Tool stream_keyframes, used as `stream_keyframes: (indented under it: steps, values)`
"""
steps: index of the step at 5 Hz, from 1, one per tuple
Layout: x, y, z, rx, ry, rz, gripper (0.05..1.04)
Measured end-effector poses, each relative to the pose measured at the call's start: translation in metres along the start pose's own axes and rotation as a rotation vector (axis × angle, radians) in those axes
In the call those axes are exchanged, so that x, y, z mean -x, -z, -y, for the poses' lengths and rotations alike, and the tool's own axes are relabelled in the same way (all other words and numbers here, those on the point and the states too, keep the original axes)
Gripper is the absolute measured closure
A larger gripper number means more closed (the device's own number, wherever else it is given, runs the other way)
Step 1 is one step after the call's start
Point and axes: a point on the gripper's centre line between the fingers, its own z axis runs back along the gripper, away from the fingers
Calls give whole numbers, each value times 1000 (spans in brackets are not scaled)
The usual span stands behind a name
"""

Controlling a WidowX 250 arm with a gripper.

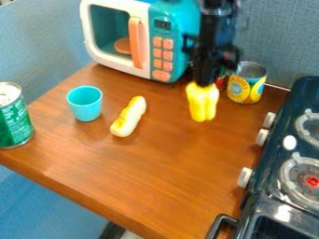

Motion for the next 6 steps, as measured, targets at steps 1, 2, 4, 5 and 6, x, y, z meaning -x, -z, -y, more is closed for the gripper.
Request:
stream_keyframes:
  steps: [1,2,4,5,6]
  values:
    - [-28,10,-5,-9,-22,-1,966]
    - [-39,15,-4,-23,-25,6,966]
    - [-36,25,8,-39,-58,-21,897]
    - [-34,25,10,-22,-68,-23,668]
    - [-33,25,13,-9,-74,-33,381]
